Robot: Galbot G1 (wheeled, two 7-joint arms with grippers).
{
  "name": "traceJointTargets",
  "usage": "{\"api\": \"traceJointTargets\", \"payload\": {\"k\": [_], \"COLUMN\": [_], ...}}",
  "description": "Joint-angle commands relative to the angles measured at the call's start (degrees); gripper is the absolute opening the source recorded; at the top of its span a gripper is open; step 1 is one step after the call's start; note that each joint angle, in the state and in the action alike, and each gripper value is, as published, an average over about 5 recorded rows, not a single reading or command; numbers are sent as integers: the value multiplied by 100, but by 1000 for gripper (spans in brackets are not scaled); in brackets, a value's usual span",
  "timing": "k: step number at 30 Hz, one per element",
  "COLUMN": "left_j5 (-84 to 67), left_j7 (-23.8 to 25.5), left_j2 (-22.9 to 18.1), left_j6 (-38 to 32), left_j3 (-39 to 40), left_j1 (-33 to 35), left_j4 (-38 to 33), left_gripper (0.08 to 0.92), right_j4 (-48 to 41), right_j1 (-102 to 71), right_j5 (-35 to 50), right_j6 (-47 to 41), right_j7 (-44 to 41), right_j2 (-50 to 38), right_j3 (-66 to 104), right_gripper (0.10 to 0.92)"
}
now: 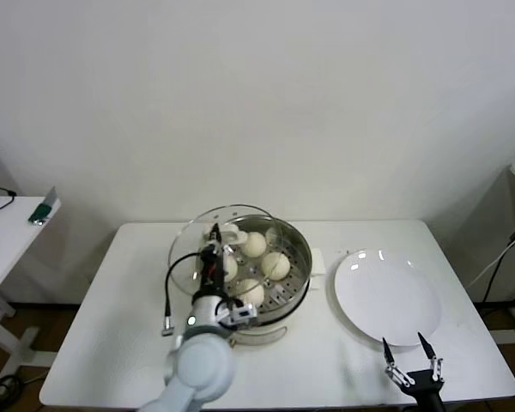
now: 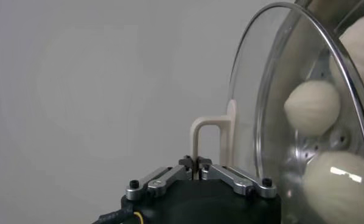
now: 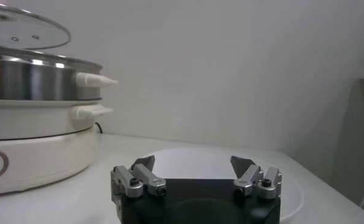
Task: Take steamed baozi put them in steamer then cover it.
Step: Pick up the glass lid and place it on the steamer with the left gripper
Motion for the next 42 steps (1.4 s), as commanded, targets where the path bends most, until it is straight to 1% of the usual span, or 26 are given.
{"api": "traceJointTargets", "payload": {"k": [1, 10, 19, 30, 42], "left_j5": [90, 453, 561, 789, 1053], "left_j7": [46, 52, -61, -105, 42], "left_j2": [-158, -630, -824, -802, -680], "left_j6": [55, 72, 69, -8, -92], "left_j3": [252, 530, 593, 559, 489], "left_j1": [-175, -173, -228, -179, -179], "left_j4": [96, 437, 707, 899, 984], "left_gripper": [132, 132, 132, 132, 132], "right_j4": [-27, -71, -88, -74, -92], "right_j1": [1, -26, -6, -3, 9], "right_j5": [10, 31, 54, 74, 61], "right_j6": [50, 132, 163, 200, 203], "right_j7": [8, 22, 30, 41, 73], "right_j2": [23, 14, 15, -4, -14], "right_j3": [4, -10, -20, 3, 9], "right_gripper": [823, 823, 823, 823, 823]}}
